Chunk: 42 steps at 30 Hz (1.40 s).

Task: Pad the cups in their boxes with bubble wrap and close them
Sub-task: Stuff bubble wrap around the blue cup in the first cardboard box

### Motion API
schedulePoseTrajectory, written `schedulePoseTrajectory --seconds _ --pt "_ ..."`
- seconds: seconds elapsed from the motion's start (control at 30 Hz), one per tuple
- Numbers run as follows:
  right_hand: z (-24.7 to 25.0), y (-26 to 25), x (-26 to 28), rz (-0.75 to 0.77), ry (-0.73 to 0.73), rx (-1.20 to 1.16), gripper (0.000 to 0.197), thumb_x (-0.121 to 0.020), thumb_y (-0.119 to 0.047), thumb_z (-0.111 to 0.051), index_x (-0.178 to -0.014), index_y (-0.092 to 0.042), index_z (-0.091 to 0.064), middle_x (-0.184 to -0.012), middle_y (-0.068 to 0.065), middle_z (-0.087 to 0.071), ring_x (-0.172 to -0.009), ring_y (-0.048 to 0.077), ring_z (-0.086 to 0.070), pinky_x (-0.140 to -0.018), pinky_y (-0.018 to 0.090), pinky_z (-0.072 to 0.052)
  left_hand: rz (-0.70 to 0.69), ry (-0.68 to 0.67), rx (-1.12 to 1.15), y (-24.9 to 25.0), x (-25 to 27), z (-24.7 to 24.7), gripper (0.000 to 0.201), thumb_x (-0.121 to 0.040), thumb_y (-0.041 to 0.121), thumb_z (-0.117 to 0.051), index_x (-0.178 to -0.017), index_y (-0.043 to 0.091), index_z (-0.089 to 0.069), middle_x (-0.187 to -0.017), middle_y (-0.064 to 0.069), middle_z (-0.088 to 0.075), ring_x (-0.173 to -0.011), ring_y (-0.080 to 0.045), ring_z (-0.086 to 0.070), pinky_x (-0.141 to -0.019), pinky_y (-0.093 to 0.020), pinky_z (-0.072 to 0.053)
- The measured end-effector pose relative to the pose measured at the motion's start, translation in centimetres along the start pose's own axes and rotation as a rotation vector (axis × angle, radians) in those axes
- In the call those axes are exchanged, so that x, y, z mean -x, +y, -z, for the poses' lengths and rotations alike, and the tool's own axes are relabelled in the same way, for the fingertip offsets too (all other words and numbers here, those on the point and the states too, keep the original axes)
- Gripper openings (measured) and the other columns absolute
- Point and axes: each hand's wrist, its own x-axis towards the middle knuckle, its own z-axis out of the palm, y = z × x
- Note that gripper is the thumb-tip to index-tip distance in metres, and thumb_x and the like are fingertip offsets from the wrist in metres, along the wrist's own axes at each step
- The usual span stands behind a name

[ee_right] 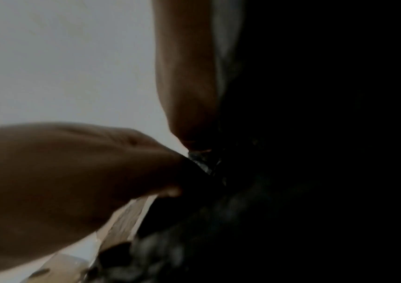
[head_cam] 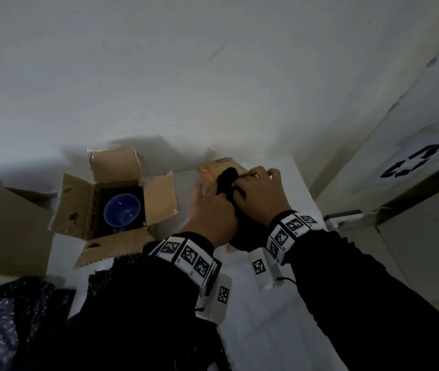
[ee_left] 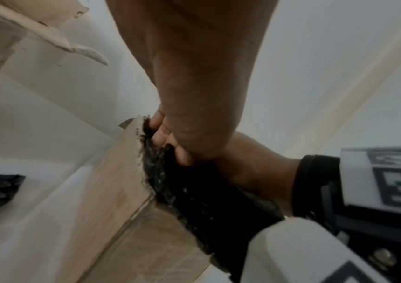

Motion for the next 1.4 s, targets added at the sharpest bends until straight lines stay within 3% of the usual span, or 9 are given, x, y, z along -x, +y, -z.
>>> schedulePoseTrajectory --seconds 0.2,0.43,0.53,0.63,0.8,0.93,1.07,1.23,1.4 --pt "-0.8 -0.6 -0.3 -0.059 -0.215 0.099 0.056 -0.095 -0.051 -0.019 -0.087 -0.022 -0.066 -0.097 -0.005 -0.066 -0.125 0.022 -0.029 -0.096 0.050 -0.008 0.052 0.010 -0.006 -0.5 -0.2 0.1 0.008 -0.086 0.023 -0.053 -0.084 0.026 -0.060 -0.095 0.007 -0.062 -0.117 -0.022 -0.041 -0.105 -0.050 -0.020" --pt "-0.1 0.1 -1.1 -0.017 -0.331 0.096 0.038 -0.096 -0.043 -0.034 -0.096 -0.021 -0.065 -0.108 -0.002 -0.065 -0.130 0.023 -0.025 -0.099 0.050 -0.014 0.046 0.061 0.055 -1.3 -0.3 -1.1 0.041 -0.082 0.031 -0.056 -0.121 0.023 -0.048 -0.129 0.001 -0.055 -0.138 -0.026 -0.028 -0.110 -0.057 -0.010" --pt "1.5 1.4 -0.7 -0.002 -0.163 -0.008 0.027 -0.087 -0.039 -0.056 -0.110 -0.027 -0.062 -0.115 -0.001 -0.059 -0.122 0.027 -0.039 -0.093 0.044 -0.027 0.062 -0.009 0.063 -1.7 -1.0 -1.3 0.045 -0.083 0.035 -0.055 -0.126 0.022 -0.051 -0.131 0.000 -0.057 -0.145 -0.028 -0.018 -0.110 -0.064 0.003" --pt "2.7 2.5 0.6 -0.038 0.057 -0.047 0.022 -0.077 -0.014 -0.063 -0.090 -0.031 -0.067 -0.102 -0.005 -0.063 -0.104 0.029 -0.046 -0.077 0.036 -0.025 0.071 -0.071 0.056 -1.7 -2.0 -1.9 0.041 -0.085 0.030 -0.053 -0.126 0.024 -0.057 -0.132 -0.001 -0.057 -0.147 -0.029 -0.009 -0.104 -0.070 0.016" --pt "2.2 2.3 1.6 -0.044 0.007 0.173 0.024 -0.078 -0.012 -0.059 -0.084 -0.030 -0.073 -0.091 -0.007 -0.067 -0.100 0.029 -0.044 -0.076 0.037 -0.019 0.118 -0.115 -0.048 -0.8 -2.5 -1.3 0.029 -0.087 0.020 -0.050 -0.109 0.021 -0.068 -0.130 -0.007 -0.055 -0.143 -0.036 -0.011 -0.104 -0.071 0.016" --pt "0.9 1.0 1.8 0.031 -0.026 0.253 0.035 -0.077 -0.014 -0.039 -0.077 -0.014 -0.074 -0.099 0.002 -0.064 -0.108 0.032 -0.035 -0.090 0.045 -0.017 0.140 -0.106 -0.144 -0.4 -2.0 -1.0 0.031 -0.088 0.021 -0.050 -0.113 0.016 -0.066 -0.140 -0.015 -0.040 -0.139 -0.041 -0.014 -0.108 -0.069 0.010" --pt "0.7 1.7 1.8 0.064 -0.085 0.228 0.062 -0.074 -0.018 -0.014 -0.089 -0.014 -0.074 -0.113 0.005 -0.059 -0.121 0.035 -0.036 -0.101 0.052 -0.008 0.108 -0.115 -0.131 -0.5 -2.0 -0.8 0.028 -0.086 0.018 -0.049 -0.106 0.016 -0.068 -0.119 -0.007 -0.055 -0.136 -0.039 -0.019 -0.109 -0.070 0.006" --pt "0.6 1.7 1.7 0.047 -0.164 0.265 0.034 -0.092 -0.021 -0.039 -0.105 -0.019 -0.070 -0.139 0.008 -0.035 -0.126 0.034 -0.021 -0.103 0.052 -0.001 0.072 -0.231 0.032 -2.1 -2.8 -1.1 0.028 -0.088 0.035 -0.043 -0.090 0.017 -0.064 -0.102 -0.001 -0.059 -0.127 -0.033 -0.030 -0.107 -0.072 0.007" --pt "1.3 1.8 0.2 -0.025 -0.222 0.231 0.028 -0.096 -0.020 -0.043 -0.109 -0.019 -0.067 -0.124 0.005 -0.044 -0.114 0.032 -0.036 -0.094 0.045 -0.024 -0.007 -0.208 -0.040 -2.7 -2.6 0.0 0.024 -0.084 0.039 -0.051 -0.089 0.020 -0.065 -0.103 -0.001 -0.061 -0.128 -0.031 -0.034 -0.106 -0.072 0.014"
